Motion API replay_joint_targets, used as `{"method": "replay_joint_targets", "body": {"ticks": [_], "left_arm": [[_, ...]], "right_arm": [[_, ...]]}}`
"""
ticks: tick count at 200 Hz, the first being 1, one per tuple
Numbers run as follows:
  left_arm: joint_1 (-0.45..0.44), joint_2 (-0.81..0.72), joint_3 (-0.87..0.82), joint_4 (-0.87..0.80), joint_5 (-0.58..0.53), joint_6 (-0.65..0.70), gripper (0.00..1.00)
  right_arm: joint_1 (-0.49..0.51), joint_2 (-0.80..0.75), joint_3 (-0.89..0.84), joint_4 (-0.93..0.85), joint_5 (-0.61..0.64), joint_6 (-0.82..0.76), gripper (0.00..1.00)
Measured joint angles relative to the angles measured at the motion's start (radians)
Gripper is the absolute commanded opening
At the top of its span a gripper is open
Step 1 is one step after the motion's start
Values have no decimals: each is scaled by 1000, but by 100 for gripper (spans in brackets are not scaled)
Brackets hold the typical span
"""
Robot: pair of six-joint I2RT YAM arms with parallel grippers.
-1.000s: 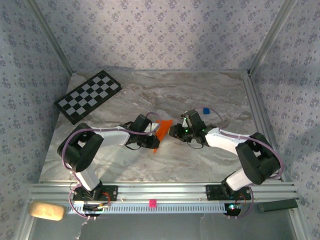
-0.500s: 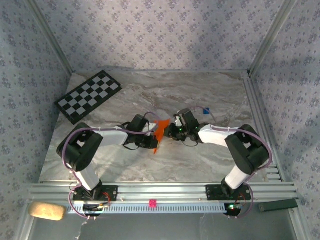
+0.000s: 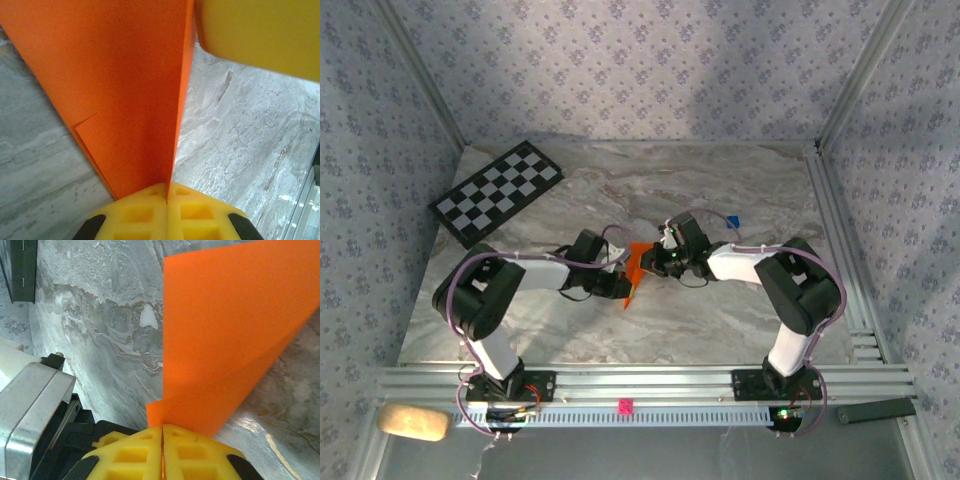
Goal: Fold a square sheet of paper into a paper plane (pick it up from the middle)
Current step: Fold the wing for the fifth time at the center of the table.
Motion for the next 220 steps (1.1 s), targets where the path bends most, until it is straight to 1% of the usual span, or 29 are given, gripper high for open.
{"method": "replay_joint_targets", "body": {"ticks": [50, 97, 220], "left_arm": [[53, 34, -8, 26, 122, 9, 0], [80, 66, -8, 55, 199, -9, 0], [98, 71, -42, 130, 222, -79, 0]], "right_arm": [[0, 1, 0, 10, -11, 0, 9], [-3, 2, -3, 17, -19, 1, 9], [-24, 78, 44, 34, -89, -2, 10]]}}
